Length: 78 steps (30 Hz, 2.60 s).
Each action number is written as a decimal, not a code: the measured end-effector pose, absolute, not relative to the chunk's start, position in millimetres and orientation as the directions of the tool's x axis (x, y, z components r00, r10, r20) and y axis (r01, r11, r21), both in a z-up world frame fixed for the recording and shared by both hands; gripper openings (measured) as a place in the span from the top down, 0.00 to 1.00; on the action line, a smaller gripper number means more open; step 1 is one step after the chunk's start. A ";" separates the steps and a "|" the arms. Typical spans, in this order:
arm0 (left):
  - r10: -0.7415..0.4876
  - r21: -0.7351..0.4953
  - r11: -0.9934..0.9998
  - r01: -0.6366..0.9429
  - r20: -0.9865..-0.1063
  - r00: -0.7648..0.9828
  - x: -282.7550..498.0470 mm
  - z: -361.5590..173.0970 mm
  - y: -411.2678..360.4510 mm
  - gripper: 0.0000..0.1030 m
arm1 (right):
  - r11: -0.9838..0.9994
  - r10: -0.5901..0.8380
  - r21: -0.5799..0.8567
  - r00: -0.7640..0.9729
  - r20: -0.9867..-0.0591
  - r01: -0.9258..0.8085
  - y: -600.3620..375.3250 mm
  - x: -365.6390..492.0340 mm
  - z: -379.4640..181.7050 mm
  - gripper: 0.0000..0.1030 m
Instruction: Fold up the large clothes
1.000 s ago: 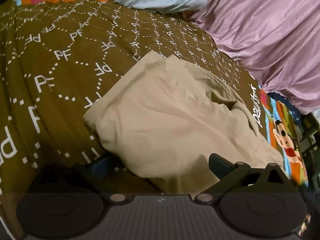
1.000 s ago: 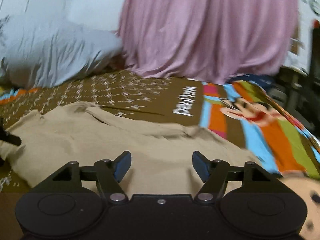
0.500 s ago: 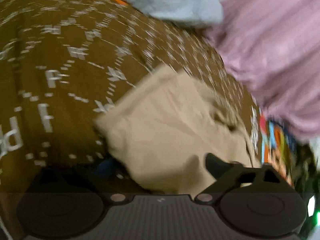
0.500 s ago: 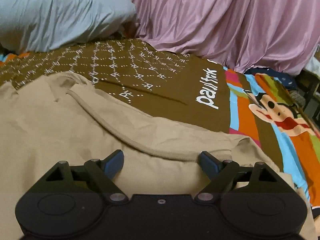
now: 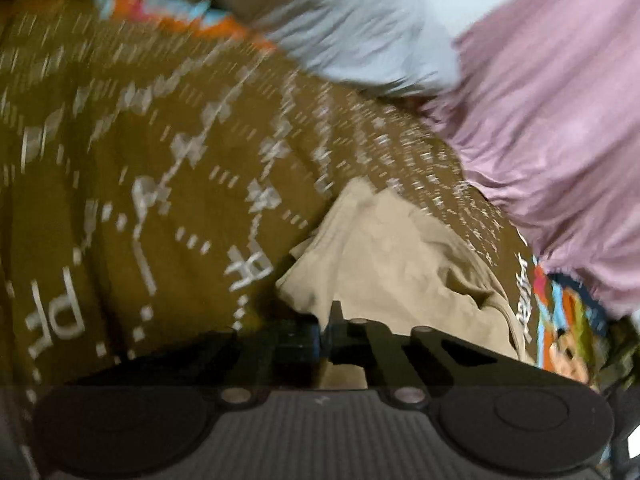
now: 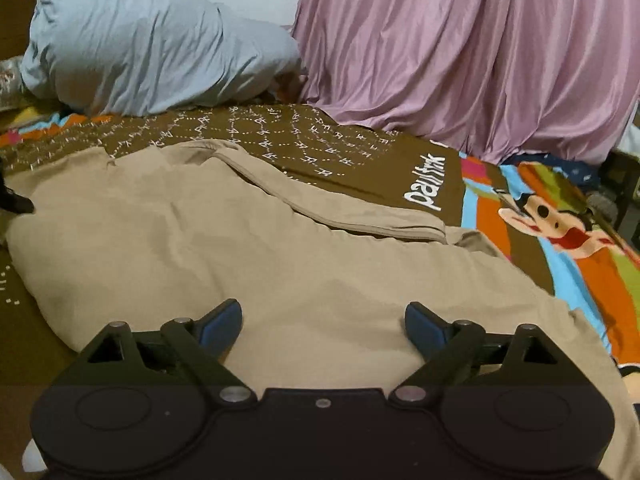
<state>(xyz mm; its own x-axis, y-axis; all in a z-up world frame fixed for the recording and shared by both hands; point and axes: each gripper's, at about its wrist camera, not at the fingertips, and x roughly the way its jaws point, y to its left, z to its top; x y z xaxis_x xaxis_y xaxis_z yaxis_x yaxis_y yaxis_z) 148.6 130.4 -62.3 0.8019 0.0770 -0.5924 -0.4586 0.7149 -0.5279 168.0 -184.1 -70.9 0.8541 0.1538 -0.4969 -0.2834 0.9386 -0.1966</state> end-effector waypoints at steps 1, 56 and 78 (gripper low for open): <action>0.100 -0.489 0.756 -0.435 -0.570 0.815 147.6 -51.6 120.4 1.00 | 0.939 0.156 -0.194 0.855 -0.494 -0.283 -185.0 167.2 -71.1 0.13; -0.375 0.043 0.787 0.615 -0.758 0.533 178.7 -25.2 -328.4 0.80 | 0.653 0.420 0.757 0.835 -0.357 -0.004 -517.0 204.6 -56.6 0.90; -0.542 -0.230 0.810 0.540 -0.647 0.537 148.5 49.8 -239.7 0.05 | 0.826 0.219 0.558 0.870 -0.443 0.076 -500.1 187.3 -35.0 0.43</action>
